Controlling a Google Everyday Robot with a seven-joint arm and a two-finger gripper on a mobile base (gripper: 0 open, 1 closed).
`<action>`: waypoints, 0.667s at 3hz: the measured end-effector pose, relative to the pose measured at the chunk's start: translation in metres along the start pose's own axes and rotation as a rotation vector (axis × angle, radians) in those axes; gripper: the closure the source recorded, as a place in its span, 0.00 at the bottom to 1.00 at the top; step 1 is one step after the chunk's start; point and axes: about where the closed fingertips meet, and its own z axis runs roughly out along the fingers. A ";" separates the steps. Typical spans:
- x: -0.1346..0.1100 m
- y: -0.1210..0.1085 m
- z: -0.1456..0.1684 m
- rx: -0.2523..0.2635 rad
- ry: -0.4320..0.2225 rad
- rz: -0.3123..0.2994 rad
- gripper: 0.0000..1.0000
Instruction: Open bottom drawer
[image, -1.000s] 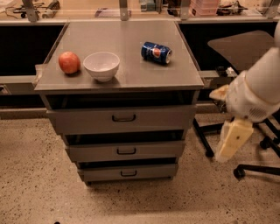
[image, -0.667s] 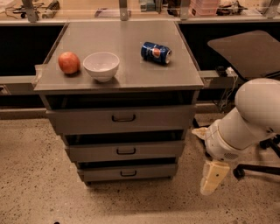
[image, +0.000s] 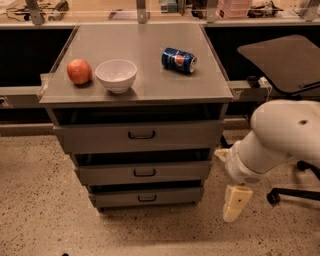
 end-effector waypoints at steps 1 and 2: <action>0.017 0.016 0.111 -0.063 0.077 -0.032 0.00; 0.041 0.053 0.220 -0.147 0.125 -0.040 0.00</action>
Offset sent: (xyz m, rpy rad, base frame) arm -0.0554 0.0160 -0.3854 -0.1833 0.2515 0.1074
